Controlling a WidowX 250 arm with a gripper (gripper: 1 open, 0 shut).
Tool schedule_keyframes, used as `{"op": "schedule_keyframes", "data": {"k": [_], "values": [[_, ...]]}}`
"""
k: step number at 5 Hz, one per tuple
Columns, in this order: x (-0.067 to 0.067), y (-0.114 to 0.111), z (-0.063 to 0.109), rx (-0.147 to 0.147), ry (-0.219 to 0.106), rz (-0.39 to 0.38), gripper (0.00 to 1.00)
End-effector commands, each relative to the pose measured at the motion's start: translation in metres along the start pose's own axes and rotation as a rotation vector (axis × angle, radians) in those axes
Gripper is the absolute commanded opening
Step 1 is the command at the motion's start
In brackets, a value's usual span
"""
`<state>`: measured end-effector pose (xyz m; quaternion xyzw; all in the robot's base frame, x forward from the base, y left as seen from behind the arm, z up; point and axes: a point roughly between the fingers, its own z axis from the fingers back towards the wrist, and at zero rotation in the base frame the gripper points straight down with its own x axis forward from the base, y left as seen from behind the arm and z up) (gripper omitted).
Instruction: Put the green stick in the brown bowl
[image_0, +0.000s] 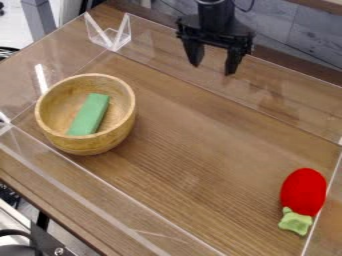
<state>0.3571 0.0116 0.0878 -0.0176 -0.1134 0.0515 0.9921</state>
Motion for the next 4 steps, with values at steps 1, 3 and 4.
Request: {"op": "schedule_keyframes", "data": {"k": [1,3,4], "values": [[0.012,0.002,0.02,-0.002,-0.039,0.005,1.0],[0.018,-0.01,0.008,-0.008,-0.022,0.045,1.0],[0.013,-0.02,-0.001,-0.005,-0.028,0.05,1.0]]}}
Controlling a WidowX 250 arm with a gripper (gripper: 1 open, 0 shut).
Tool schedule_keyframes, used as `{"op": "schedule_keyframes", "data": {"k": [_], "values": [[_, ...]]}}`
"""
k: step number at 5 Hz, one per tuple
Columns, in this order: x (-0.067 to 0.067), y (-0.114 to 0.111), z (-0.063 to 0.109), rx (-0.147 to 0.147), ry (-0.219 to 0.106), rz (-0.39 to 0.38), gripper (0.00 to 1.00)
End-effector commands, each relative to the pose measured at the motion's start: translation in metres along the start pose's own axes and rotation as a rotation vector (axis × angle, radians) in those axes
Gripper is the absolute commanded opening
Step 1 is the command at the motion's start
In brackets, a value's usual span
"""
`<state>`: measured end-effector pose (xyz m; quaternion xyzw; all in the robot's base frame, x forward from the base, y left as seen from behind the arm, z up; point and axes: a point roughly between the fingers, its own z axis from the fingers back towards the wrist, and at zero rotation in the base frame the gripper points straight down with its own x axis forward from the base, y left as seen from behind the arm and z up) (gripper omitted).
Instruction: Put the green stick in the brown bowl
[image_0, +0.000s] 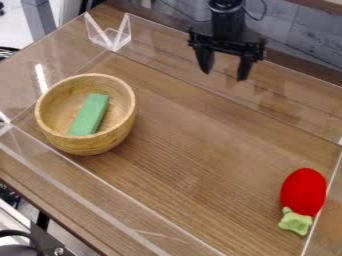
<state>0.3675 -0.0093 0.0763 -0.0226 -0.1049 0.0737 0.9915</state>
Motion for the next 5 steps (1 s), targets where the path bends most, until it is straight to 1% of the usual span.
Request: {"op": "schedule_keyframes", "data": {"k": [1,3,4,5], "values": [[0.007,0.001,0.012,0.005,-0.052,0.016,1.0],[0.013,0.017,0.037,0.001,-0.069,-0.001,1.0],[0.017,0.019,0.049,-0.018,-0.081,-0.021,1.0],[0.017,0.018,0.05,-0.021,-0.089,-0.041,1.0]]}}
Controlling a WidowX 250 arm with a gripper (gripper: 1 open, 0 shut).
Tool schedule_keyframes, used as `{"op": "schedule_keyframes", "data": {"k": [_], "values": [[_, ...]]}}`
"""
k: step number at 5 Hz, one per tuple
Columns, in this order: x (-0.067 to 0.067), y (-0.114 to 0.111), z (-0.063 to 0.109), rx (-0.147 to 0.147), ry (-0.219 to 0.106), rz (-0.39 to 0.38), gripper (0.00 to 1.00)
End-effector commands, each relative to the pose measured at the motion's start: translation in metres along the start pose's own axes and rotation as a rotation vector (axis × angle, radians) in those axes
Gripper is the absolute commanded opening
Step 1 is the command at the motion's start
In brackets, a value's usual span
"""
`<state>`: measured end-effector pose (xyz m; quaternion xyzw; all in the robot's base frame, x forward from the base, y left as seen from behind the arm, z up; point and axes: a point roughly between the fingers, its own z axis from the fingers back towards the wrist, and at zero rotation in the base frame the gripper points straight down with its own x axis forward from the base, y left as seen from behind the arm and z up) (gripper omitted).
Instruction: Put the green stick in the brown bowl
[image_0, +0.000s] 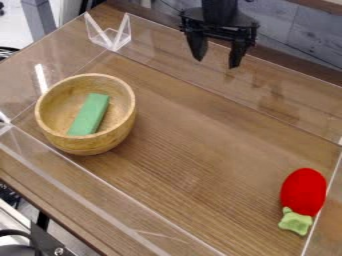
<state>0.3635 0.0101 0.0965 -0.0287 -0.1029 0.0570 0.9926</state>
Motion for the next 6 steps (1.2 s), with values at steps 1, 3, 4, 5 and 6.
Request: {"op": "schedule_keyframes", "data": {"k": [1,3,4,5,6], "values": [[0.013,0.005,0.026,0.002,-0.092,-0.002,1.0],[0.007,-0.001,0.014,0.027,-0.077,0.056,1.0],[-0.001,0.001,0.012,0.029,-0.05,0.047,1.0],[-0.008,0.002,0.011,0.03,-0.026,0.042,1.0],[-0.015,0.01,0.01,0.031,-0.003,0.028,1.0]]}}
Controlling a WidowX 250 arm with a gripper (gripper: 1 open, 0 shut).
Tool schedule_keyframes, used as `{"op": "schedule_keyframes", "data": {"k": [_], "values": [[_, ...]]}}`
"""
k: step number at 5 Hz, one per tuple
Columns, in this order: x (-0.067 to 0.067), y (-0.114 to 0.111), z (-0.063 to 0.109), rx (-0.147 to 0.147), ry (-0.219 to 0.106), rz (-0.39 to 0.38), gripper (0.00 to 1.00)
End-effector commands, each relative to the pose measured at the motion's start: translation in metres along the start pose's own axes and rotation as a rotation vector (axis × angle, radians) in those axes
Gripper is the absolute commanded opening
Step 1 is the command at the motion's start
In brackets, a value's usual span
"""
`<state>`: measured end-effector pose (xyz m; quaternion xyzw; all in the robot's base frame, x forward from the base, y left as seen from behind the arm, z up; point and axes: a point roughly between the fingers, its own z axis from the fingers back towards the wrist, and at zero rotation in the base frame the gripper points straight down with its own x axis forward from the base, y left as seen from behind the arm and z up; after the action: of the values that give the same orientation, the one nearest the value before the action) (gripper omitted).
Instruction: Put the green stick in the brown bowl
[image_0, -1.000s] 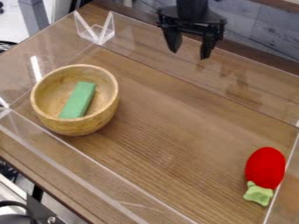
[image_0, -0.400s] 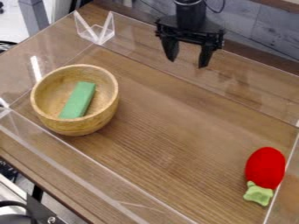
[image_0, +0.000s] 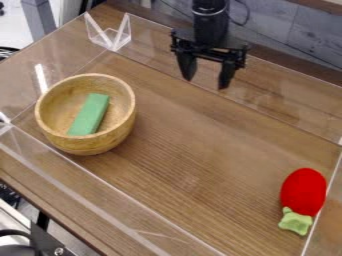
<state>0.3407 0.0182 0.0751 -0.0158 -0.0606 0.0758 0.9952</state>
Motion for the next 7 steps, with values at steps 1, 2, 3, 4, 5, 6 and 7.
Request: {"op": "schedule_keyframes", "data": {"k": [1,2,3,4,5,6,7], "values": [[0.001,0.008,0.023,0.002,-0.062,-0.02,1.0],[-0.002,0.015,0.024,0.021,-0.037,0.048,1.0],[-0.006,0.019,0.021,0.04,-0.006,0.113,1.0],[-0.015,0.028,0.005,0.049,0.027,0.072,1.0],[-0.025,0.041,-0.004,0.054,0.047,0.036,1.0],[-0.032,0.055,-0.005,0.063,0.061,0.071,1.0],[-0.039,0.073,-0.002,0.07,0.068,0.109,1.0]]}}
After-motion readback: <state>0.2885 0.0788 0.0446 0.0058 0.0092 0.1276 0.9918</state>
